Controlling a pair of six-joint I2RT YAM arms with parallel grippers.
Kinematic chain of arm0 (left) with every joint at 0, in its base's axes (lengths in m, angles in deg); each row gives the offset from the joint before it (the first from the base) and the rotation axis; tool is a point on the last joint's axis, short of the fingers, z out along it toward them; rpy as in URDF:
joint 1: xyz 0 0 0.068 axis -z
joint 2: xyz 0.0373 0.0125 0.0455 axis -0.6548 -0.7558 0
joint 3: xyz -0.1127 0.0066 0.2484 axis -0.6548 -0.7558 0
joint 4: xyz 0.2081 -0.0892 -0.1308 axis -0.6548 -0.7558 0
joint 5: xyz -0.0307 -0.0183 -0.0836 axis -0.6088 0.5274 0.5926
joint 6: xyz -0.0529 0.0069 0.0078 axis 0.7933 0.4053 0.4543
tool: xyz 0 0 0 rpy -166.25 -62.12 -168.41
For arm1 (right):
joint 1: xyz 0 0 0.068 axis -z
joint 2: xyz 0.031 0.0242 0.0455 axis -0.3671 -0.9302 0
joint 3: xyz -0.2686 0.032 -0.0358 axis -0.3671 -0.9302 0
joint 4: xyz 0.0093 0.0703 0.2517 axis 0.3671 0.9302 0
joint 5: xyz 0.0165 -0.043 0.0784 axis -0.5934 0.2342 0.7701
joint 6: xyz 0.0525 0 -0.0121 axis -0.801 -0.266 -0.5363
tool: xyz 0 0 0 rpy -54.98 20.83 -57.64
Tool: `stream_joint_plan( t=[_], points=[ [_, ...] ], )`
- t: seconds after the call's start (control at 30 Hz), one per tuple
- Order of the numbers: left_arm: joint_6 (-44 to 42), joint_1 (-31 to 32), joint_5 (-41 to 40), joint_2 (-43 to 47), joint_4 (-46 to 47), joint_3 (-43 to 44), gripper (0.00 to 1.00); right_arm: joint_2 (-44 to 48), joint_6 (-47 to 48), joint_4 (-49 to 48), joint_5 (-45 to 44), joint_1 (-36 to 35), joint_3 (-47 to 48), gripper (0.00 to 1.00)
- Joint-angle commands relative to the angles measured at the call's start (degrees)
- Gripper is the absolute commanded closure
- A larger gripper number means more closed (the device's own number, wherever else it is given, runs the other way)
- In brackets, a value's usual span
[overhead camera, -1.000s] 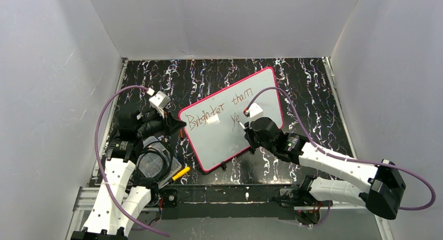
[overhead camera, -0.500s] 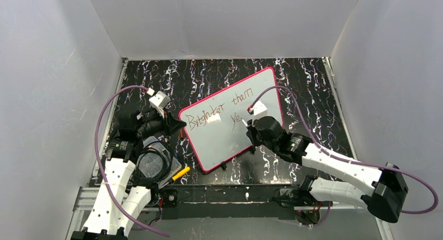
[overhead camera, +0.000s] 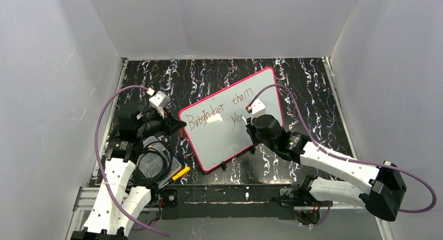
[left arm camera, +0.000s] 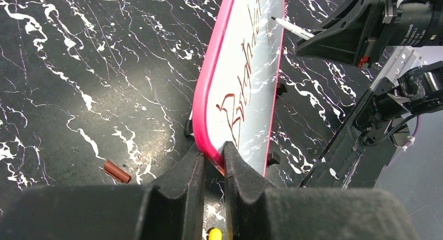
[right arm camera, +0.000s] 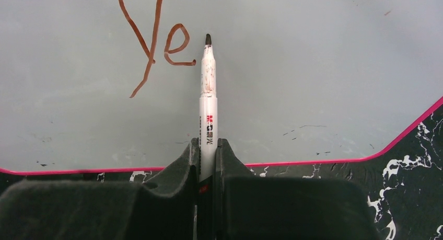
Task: Write a sentence on the whiteboard
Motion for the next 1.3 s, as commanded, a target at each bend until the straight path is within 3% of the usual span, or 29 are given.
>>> stream_joint_plan(
  t=[0.0,0.63,1.03,1.27],
  points=[
    [-4.84,0.17,-0.97,0.10,-0.53,-1.03,1.00,-0.46,1.39,-4.22,-1.19,0.51,3.24,0.99],
    [-4.82,0.20,-0.85,0.05,-0.53,-1.11,1.00,1.85,-0.90,-1.22,4.56,0.60,-1.42,0.99],
    [-4.82,0.22,-0.76,0.05,-0.53,-1.12,1.00,0.16,-3.21,1.32,-1.99,0.60,-0.62,0.99],
    [-4.66,0.21,-0.70,0.27,-0.53,-1.12,1.00,-0.48,-3.34,2.19,1.24,0.61,-1.16,0.99]
  ],
)
